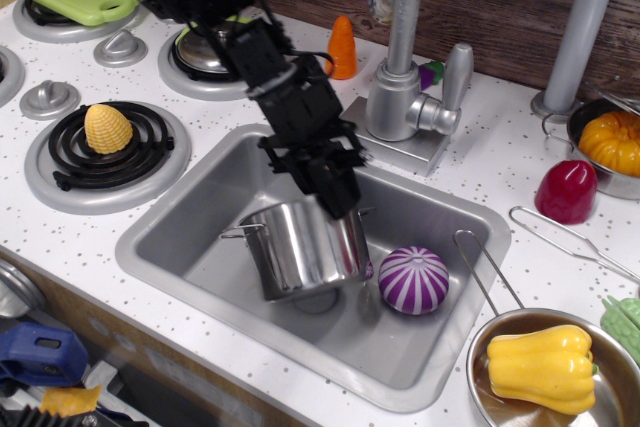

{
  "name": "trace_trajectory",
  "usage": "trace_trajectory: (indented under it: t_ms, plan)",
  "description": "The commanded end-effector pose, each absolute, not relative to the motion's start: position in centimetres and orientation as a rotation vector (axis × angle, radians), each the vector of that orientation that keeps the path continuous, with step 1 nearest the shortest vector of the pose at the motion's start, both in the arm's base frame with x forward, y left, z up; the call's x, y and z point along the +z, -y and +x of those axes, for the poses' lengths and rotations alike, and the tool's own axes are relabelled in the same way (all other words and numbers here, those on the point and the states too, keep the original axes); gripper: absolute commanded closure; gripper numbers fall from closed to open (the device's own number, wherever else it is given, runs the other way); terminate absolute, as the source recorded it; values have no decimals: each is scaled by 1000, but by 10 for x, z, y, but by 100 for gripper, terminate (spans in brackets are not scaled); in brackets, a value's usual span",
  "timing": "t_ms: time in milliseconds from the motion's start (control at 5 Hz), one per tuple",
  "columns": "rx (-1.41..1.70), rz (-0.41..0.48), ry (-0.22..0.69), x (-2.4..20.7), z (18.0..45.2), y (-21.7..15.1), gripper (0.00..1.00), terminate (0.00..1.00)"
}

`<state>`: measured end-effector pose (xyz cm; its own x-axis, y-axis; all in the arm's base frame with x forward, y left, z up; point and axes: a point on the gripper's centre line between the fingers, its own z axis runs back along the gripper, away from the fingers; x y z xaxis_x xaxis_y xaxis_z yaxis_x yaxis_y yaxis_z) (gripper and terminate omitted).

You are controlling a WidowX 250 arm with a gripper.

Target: Flip pot upright in sink

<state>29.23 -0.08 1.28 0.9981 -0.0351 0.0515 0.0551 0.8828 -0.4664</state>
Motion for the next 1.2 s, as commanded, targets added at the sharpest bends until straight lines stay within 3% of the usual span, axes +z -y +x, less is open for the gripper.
trace_trajectory:
  t_ms: [0,200,400,600,1000]
  plan:
    - [-16,-277,170,44,296,14,100,0]
    - [-24,-183,276,45,293,22,0,0]
    - [-63,-85,374,37,291,23,0,0]
    - [-110,-46,429,30,290,21,0,0]
    - [-129,-34,436,29,291,19,0,0]
